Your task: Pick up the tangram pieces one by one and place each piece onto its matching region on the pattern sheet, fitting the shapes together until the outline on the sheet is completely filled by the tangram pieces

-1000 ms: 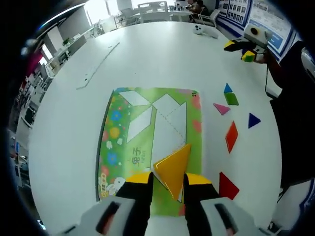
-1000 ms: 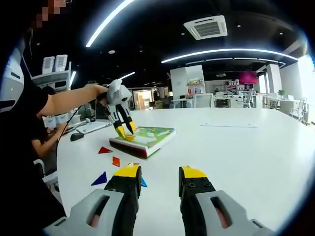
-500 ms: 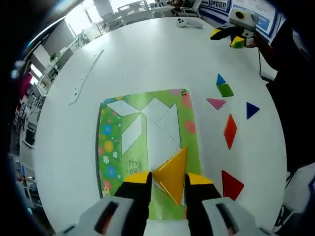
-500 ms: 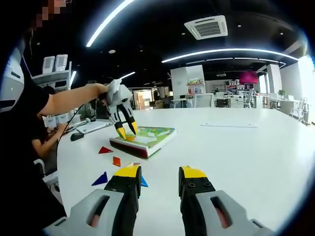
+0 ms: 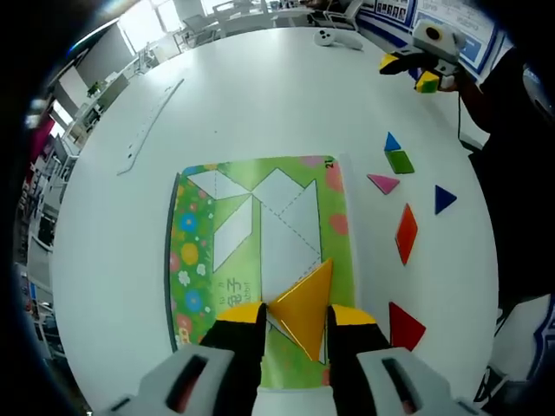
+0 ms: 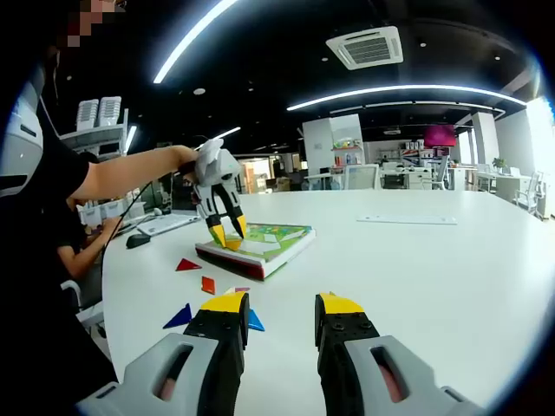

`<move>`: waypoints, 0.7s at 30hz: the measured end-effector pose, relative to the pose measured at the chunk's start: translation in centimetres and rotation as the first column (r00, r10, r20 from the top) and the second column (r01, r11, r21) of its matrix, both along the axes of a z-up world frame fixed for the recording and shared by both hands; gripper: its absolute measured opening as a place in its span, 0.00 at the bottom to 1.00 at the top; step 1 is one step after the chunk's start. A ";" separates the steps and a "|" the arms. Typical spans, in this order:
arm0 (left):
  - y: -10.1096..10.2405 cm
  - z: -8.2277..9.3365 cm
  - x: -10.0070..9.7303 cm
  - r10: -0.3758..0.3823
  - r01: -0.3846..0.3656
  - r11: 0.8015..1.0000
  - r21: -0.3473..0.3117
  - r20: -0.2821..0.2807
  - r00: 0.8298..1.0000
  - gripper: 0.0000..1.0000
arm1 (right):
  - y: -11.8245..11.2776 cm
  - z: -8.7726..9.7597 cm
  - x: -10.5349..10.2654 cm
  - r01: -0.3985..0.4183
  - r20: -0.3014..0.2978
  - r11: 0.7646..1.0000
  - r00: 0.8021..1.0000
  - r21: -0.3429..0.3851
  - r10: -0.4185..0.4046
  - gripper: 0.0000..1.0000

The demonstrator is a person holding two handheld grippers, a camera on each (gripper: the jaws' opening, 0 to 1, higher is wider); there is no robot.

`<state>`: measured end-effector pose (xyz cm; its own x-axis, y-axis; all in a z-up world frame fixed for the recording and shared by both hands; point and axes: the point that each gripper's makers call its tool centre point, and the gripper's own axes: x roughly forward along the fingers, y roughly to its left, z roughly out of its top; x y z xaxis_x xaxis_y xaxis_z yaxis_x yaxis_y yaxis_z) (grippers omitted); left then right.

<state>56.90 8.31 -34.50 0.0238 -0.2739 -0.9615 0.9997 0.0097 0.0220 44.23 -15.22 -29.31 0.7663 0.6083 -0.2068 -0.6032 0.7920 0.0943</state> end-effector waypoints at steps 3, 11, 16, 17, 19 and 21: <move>-0.1 -0.2 -0.1 -0.005 0.005 1.000 0.004 -0.008 1.000 0.30 | -0.3 0.0 -0.1 0.005 -0.002 1.000 1.000 0.001 -0.005 0.32; -0.1 -0.2 0.0 0.048 -0.048 0.999 0.013 -0.013 0.999 0.29 | -0.1 -0.4 -0.1 0.003 -0.013 1.000 1.000 0.006 -0.003 0.32; 0.2 -0.2 -0.2 0.152 -0.153 0.988 -0.010 -0.030 0.988 0.28 | 0.2 -0.4 -0.2 -0.008 -0.012 1.000 1.000 0.008 0.009 0.32; 0.2 -0.2 -0.1 0.172 -0.173 0.985 -0.018 -0.035 0.984 0.28 | 0.2 -0.5 -0.2 -0.008 -0.014 1.000 1.000 0.009 0.008 0.32; 0.4 -0.2 -0.2 0.172 -0.173 0.984 -0.035 -0.030 0.985 0.27 | 0.0 -0.6 -0.2 -0.004 -0.017 1.000 1.000 0.008 0.004 0.32; 0.4 -0.1 -0.3 0.157 -0.158 0.986 -0.043 -0.023 0.987 0.28 | -0.1 -0.7 -0.2 -0.001 -0.020 1.000 1.000 0.009 0.001 0.32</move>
<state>56.61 8.67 -34.60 0.0513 -0.3112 -0.9490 0.9858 0.1676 -0.0017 43.99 -15.33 -30.05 0.7615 0.6110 -0.2164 -0.6020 0.7904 0.1130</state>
